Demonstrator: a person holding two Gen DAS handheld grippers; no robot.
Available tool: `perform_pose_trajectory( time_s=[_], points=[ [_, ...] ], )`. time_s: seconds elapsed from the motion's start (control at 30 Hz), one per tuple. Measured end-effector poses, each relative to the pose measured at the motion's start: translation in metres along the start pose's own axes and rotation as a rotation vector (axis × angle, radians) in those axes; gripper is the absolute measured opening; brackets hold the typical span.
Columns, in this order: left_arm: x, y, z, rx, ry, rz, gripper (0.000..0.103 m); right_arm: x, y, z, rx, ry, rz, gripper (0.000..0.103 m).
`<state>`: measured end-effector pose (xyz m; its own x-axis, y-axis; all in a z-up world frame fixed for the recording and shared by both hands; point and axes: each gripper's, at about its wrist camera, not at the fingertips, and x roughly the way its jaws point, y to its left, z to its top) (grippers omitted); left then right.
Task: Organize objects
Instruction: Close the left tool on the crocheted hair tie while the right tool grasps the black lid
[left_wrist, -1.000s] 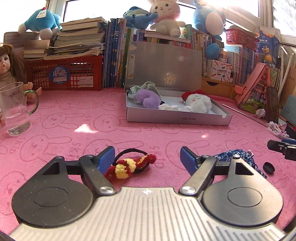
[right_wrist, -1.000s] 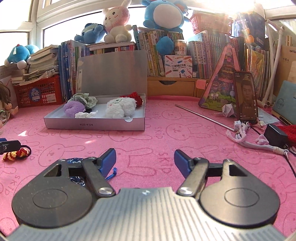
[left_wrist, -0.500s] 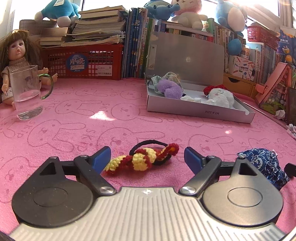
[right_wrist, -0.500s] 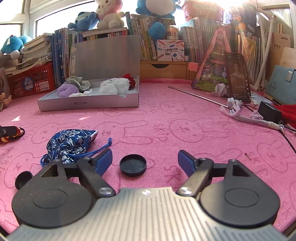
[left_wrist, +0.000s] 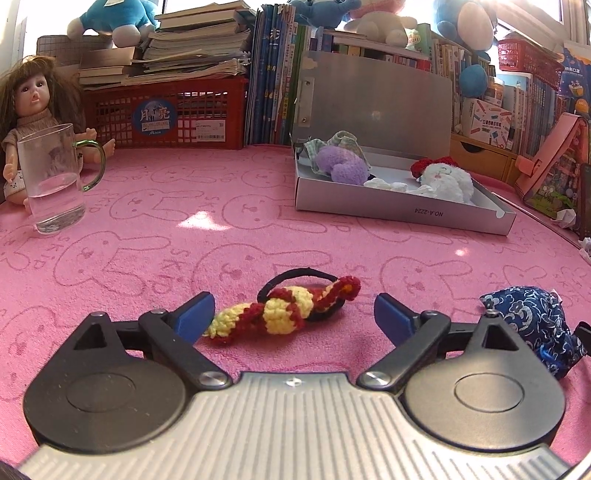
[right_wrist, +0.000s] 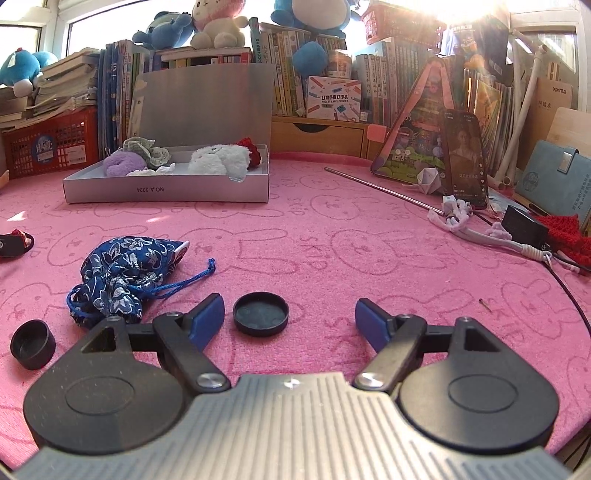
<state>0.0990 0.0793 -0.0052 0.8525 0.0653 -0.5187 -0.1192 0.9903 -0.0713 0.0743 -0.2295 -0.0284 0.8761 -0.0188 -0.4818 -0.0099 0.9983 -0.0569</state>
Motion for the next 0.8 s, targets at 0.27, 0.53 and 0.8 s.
perform_pose_trajectory(
  time_s=[0.27, 0.53, 0.8],
  points=[
    [0.0002, -0.0028, -0.0007, 0.018, 0.006, 0.006, 0.096, 0.0007, -0.0025, 0.0013, 0.012, 0.007, 0.011, 0.086],
    [-0.0026, 0.0004, -0.0017, -0.006, -0.012, -0.006, 0.089, 0.0002, -0.0035, 0.0002, 0.022, 0.012, 0.026, 0.084],
    [-0.0044, -0.0026, -0.0018, 0.022, -0.013, 0.006, 0.066, -0.0042, 0.0012, -0.0008, 0.021, 0.000, 0.060, 0.061]
  ],
)
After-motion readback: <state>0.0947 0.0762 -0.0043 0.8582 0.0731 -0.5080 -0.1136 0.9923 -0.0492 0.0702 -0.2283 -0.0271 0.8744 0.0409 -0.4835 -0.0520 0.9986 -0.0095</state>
